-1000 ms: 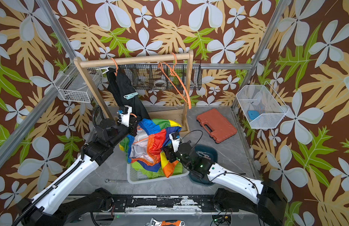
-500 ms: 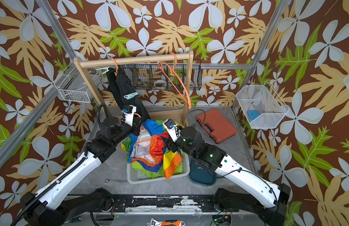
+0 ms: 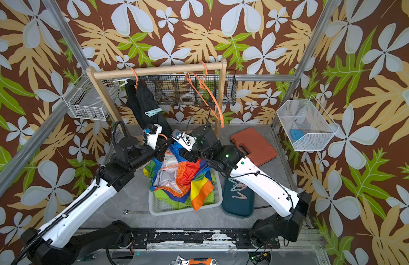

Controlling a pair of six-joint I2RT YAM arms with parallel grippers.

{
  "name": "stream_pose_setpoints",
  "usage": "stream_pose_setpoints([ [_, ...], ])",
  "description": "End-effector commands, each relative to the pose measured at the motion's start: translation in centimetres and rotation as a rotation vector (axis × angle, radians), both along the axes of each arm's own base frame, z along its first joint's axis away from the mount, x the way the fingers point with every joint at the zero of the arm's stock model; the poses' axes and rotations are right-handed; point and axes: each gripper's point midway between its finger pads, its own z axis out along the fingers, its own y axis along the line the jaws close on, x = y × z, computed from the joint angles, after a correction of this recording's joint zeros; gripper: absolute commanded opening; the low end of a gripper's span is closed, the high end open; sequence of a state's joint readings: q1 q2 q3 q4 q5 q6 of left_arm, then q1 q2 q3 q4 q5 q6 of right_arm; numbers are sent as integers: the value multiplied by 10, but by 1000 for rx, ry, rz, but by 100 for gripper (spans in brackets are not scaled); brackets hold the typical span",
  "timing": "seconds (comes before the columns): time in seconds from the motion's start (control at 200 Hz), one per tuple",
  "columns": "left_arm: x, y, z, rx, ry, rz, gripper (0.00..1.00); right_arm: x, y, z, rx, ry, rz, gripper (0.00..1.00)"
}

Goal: Remove the clothespins securing shorts to the hanger
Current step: Remove the clothespin from the hanger.

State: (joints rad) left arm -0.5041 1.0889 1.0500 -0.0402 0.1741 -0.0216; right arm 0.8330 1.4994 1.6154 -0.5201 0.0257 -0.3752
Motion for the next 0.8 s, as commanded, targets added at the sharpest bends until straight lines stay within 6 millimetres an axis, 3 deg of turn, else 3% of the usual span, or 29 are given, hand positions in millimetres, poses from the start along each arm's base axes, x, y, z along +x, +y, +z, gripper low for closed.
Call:
stream_pose_setpoints([
  [0.0, -5, -2, 14, -14, -39, -26, 0, -6, 4, -21, -60, 74, 81, 69],
  [0.105, -5, 0, 15, -4, -47, -15, 0, -5, 8, -35, -84, 126, 113, 65],
  [0.165, -5, 0, 16, -4, -48, -14, 0, -4, 8, -41, -93, 140, 119, 58],
  [0.285, -4, 0, 14, -1, -46, -12, 0, 1, 6, -46, -95, 146, 112, 25],
  [0.37, -4, 1, 13, 2, -46, -4, 0, 4, 1, -47, -103, 125, 99, 10],
  [0.516, -2, 4, 12, 8, -49, 14, 0, 4, -4, -47, -106, 85, 100, 4],
  [0.586, -1, 7, 12, 12, -54, 29, 10, 4, -6, -47, -98, 58, 104, 2],
  [0.666, 0, 13, 16, 5, -67, 51, 30, 5, -7, -44, -87, 16, 101, 1],
  [0.796, 2, 38, 32, -45, -100, 107, 53, 9, -9, -35, -63, -55, 94, 0],
])
